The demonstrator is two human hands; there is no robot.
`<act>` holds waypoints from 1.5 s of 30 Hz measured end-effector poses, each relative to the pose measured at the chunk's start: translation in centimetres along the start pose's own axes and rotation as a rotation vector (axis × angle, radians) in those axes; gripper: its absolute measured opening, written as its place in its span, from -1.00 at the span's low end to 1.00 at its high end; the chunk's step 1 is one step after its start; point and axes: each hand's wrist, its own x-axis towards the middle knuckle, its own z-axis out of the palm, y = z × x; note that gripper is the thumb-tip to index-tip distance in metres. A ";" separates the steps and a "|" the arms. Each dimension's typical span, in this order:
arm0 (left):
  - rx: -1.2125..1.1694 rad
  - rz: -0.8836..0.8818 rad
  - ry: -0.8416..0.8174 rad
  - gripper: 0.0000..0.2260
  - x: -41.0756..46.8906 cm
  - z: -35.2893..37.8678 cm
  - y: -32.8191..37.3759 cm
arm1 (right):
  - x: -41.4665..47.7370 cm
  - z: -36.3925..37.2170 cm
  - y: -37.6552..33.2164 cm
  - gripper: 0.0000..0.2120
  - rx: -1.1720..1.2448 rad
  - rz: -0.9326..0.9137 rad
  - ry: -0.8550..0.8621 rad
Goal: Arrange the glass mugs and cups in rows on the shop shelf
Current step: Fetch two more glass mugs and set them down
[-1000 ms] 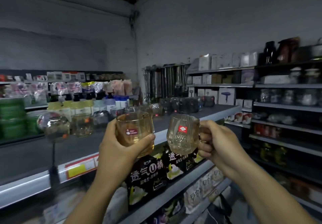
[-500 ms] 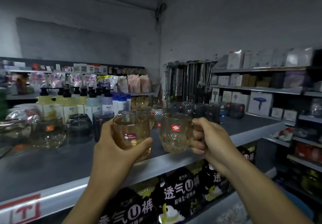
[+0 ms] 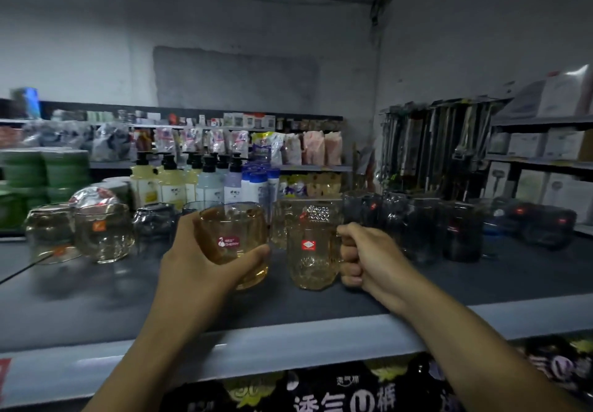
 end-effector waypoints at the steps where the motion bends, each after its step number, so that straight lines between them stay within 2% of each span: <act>1: 0.001 -0.004 0.009 -0.21 -0.1 0.1 -0.1 | 0.6 -0.1 0.0 -0.73 -0.004 0.018 -0.029; 4: 0.030 -0.013 0.024 -0.22 -0.4 0.3 -0.5 | 2.0 -0.3 0.0 -0.69 -0.091 0.036 -0.111; 11: 0.029 0.001 0.012 -0.26 -0.6 0.1 -1.0 | 2.7 -1.0 0.0 -0.77 -0.503 -0.166 -0.055; 13: 0.042 0.016 0.008 -0.28 -0.6 0.1 -1.1 | 2.3 -1.4 0.1 -0.81 -0.754 -0.333 0.031; 15: 0.051 0.024 -0.002 -0.29 -0.7 0.2 -0.9 | 1.5 -1.8 0.3 -0.81 -0.989 -0.621 0.142; 17: 0.051 0.023 0.003 -0.28 -0.7 0.2 -0.9 | 0.3 -1.3 -0.1 -0.75 -1.047 -0.832 0.084; 20: 0.050 0.022 0.014 -0.27 -0.7 0.2 -1.1 | -0.3 0.2 -0.3 -0.63 -1.175 -0.826 -0.053; 23: 0.046 0.025 0.008 -0.24 -0.7 0.0 -1.1 | 0.3 0.8 -0.4 -0.58 -1.384 -0.765 -0.049; 27: 0.035 0.030 0.012 -0.23 -0.7 0.0 -1.1 | 1.7 0.7 0.0 -0.69 -1.278 -0.739 -0.103; 33: 0.029 0.034 0.018 -0.26 -0.7 -0.1 -1.2 | 3.5 1.5 -0.2 -0.74 -1.235 -0.709 -0.183; 45: 0.033 -0.006 -0.036 -0.26 -1.0 -0.5 -1.0 | 4.3 1.4 1.7 -0.64 -1.172 -0.753 -0.115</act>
